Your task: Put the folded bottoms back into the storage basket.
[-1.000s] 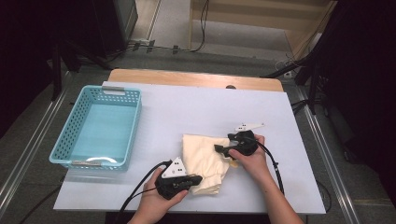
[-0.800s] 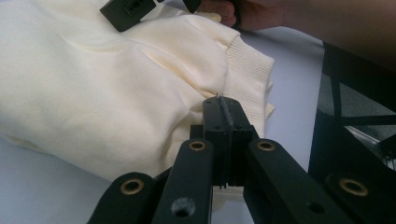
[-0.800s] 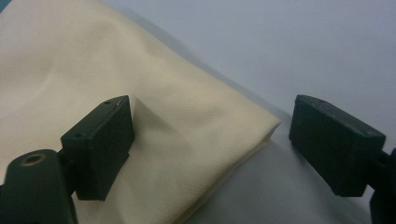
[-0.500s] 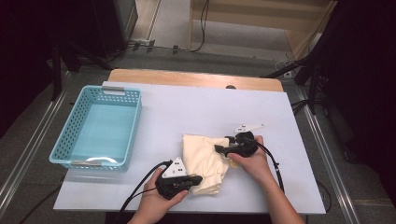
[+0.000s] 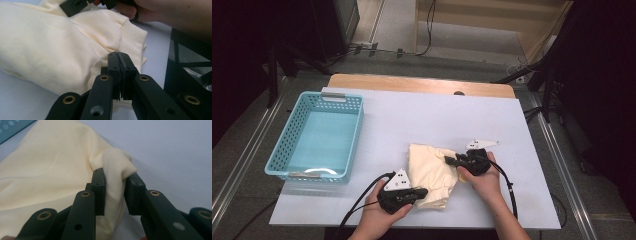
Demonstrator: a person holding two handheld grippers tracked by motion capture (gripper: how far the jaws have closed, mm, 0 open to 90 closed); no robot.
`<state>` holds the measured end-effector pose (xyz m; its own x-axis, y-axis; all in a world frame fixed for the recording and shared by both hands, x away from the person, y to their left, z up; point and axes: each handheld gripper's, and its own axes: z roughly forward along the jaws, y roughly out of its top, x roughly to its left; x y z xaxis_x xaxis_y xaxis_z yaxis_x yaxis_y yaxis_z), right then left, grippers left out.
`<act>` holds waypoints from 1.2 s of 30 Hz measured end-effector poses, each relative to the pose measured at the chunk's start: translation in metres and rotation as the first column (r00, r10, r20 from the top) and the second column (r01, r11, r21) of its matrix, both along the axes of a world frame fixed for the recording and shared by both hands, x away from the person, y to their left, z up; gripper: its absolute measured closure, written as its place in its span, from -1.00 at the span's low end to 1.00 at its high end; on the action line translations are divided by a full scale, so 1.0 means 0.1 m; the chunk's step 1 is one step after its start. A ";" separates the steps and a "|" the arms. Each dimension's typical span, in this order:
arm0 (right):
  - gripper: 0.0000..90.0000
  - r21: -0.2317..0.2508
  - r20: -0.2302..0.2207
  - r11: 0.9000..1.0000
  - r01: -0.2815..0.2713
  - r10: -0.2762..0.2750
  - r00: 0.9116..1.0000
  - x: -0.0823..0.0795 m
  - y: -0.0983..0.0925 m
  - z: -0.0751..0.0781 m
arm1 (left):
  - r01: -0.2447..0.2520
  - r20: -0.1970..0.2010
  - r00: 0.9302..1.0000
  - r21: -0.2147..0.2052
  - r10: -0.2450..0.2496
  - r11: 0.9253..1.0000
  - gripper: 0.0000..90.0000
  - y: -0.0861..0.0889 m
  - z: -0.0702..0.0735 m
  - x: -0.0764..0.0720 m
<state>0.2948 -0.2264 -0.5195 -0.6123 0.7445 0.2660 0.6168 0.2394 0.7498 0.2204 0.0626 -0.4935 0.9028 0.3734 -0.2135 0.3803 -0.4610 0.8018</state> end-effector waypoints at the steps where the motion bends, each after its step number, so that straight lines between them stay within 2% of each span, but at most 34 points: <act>1: 0.57 0.005 0.013 1.000 0.008 -0.008 1.000 -0.03 -0.01 0.01 | 0.004 0.003 1.000 -0.002 -0.004 1.000 0.91 0.00 0.00 0.00; 10: 0.57 0.025 0.078 0.998 0.050 -0.052 0.996 -0.26 -0.12 0.09 | 0.003 0.014 1.000 -0.006 -0.003 1.000 0.61 0.06 0.06 -0.03; 13: 0.57 0.034 0.087 0.998 0.059 -0.062 0.994 -0.33 -0.16 0.10 | -0.005 0.027 1.000 -0.021 0.006 1.000 0.43 0.10 0.11 -0.02; 15: 0.57 0.046 0.089 0.997 0.062 -0.066 0.994 -0.36 -0.18 0.11 | -0.009 0.011 1.000 -0.051 0.009 0.999 0.28 0.15 0.14 0.00; 17: 0.57 0.046 0.098 0.997 0.062 -0.067 0.993 -0.38 -0.19 0.12 | -0.035 0.002 0.999 -0.053 0.035 0.998 0.08 0.17 0.13 0.03; 21: 0.57 0.057 0.109 0.996 0.067 -0.073 0.991 -0.42 -0.21 0.14 | -0.097 -0.018 0.995 -0.019 0.097 0.995 -0.24 0.16 0.06 0.06; 25: 0.57 0.058 0.109 0.995 0.077 -0.083 0.991 -0.45 -0.25 0.13 | -0.127 -0.034 0.991 0.010 0.127 0.992 -0.40 0.10 0.00 0.07; 31: 0.57 0.055 0.122 0.995 0.085 -0.091 0.988 -0.54 -0.31 0.13 | -0.154 -0.073 0.985 0.044 0.157 0.987 -0.50 0.03 -0.07 0.08; 36: 0.57 0.051 0.132 0.995 0.088 -0.094 0.987 -0.61 -0.37 0.13 | -0.143 -0.106 0.983 0.066 0.150 0.988 -0.52 -0.02 -0.12 0.08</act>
